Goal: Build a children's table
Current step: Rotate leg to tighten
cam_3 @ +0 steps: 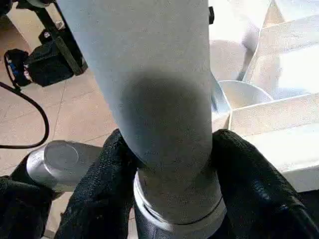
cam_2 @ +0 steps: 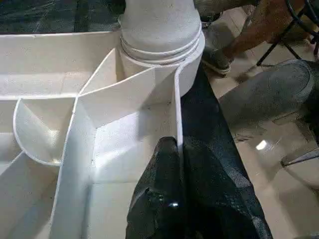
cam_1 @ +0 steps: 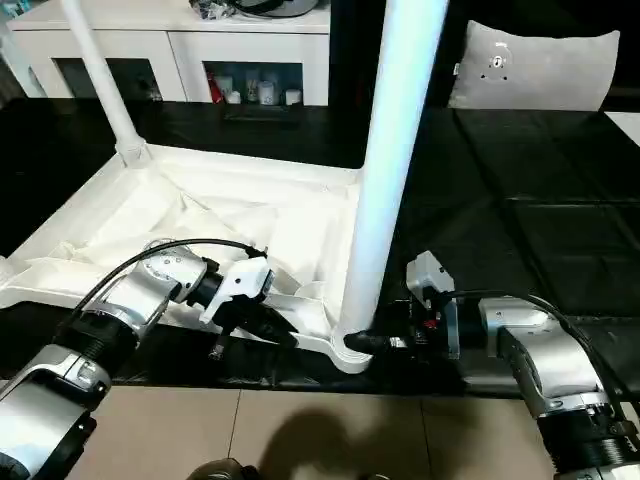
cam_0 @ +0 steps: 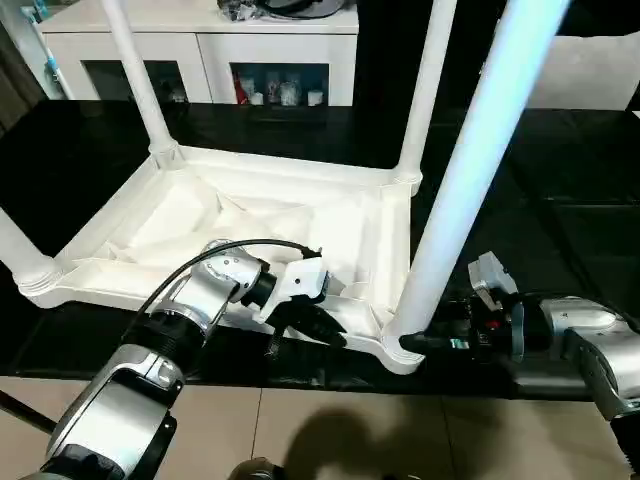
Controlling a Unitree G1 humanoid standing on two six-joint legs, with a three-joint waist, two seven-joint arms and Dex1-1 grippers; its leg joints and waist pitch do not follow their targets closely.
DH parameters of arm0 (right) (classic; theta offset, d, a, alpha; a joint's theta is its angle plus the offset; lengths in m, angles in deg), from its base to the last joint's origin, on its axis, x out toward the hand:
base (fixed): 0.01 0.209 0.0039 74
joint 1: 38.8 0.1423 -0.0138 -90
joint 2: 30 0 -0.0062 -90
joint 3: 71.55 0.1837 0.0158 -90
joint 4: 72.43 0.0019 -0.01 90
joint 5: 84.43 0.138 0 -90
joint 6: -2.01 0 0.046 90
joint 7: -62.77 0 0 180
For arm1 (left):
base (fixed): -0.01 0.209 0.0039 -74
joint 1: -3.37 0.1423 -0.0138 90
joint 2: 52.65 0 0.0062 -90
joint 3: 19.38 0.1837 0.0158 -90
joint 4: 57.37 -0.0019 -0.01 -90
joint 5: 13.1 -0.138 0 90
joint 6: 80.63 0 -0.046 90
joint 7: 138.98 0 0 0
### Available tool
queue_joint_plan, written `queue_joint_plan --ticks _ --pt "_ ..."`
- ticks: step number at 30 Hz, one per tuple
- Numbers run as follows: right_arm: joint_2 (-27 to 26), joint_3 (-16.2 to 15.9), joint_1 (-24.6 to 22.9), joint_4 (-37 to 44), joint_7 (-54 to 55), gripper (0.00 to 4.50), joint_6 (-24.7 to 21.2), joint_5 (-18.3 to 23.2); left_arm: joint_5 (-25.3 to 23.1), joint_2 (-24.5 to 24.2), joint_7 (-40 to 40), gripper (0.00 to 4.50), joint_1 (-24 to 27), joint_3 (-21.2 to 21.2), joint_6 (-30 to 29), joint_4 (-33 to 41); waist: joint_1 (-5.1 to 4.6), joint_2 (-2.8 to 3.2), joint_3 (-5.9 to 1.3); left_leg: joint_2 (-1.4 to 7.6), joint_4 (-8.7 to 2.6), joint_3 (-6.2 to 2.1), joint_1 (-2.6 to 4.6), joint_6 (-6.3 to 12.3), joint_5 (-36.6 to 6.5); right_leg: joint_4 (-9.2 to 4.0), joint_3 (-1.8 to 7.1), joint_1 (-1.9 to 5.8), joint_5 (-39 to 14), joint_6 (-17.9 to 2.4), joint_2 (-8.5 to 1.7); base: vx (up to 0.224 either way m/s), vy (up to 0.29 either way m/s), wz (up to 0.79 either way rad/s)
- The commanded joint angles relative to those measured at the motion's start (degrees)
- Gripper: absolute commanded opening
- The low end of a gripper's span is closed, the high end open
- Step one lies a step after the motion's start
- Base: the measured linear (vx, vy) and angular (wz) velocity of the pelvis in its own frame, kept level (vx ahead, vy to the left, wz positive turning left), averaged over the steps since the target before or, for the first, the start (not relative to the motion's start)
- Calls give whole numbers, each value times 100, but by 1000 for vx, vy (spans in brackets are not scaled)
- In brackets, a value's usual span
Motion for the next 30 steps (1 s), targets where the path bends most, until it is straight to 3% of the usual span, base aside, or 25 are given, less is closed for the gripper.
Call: queue_joint_plan --ticks 1,4,7,9,10,15,18,20,22,26,30 --pt "-9 -71 -91 201 -171 205 -185 249 81 64 -65 0 -108 40 -12 206 -15 -110 -401 356 -413 -148 137 317 -1547 -455 269 276 -2367 -960 -410 0 0 0" --pt "-223 31 -132 304 308 203 -330 253 62 203 337 0 -163 -73 -311 164 -13 -123 -394 362 -418 -147 140 303 -1522 -447 275 264 -2369 -949 -404 0 0 0" --pt "-614 162 61 95 1345 202 -437 -86 25 410 879 0 -269 -204 -601 62 -74 -128 -378 332 -420 -165 144 184 -1630 -472 255 244 -2667 -879 -410 0 0 0" --pt "-812 209 207 -79 1929 201 -480 -333 14 538 1202 0 -320 -281 -740 8 -139 -143 -368 290 -412 -178 132 131 -1722 -522 223 261 -3029 -714 -416 0 0 0" --pt "-1040 278 362 -232 2523 201 -629 -504 38 706 1525 0 -388 -366 -954 -55 -241 -135 -365 273 -408 -194 128 95 -1779 -548 199 254 -3170 -630 -401 0 0 0" --pt "-1740 456 721 -472 4093 198 -1170 -866 -3 1221 2771 0 -658 -627 -1362 -366 -461 -115 -397 234 -383 -195 107 121 -1719 -544 192 251 -2868 -727 -367 0 0 0" --pt "-2051 528 799 -545 4565 198 -1131 -984 -23 1458 3297 0 -738 -776 -1503 -427 -459 -125 -420 235 -362 -164 84 255 -1446 -518 221 265 -2506 -817 -370 0 0 0" --pt "-2154 529 807 -577 4613 251 -930 -998 -31 1563 3438 0 -755 -810 -1533 -429 -437 -130 -446 234 -354 -150 68 345 -1227 -484 230 289 -2149 -889 -367 0 0 0" --pt "-2234 535 786 -578 4616 264 -759 -954 -25 1625 3482 0 -738 -798 -1552 -377 -403 -99 -452 248 -357 -147 58 460 -1045 -432 239 306 -1682 -1039 -354 0 0 0" --pt "-2219 577 678 -399 4536 312 -695 -934 -89 1513 3355 0 -710 -707 -1406 -364 -391 -90 -442 256 -367 -143 69 498 -1118 -432 237 319 -1677 -1093 -357 0 0 0" --pt "-1958 636 579 -245 4235 337 -768 -831 -85 1296 3011 0 -616 -650 -1203 -289 -379 -84 -426 263 -383 -150 82 459 -1283 -465 241 321 -1922 -1009 -362 0 0 0"
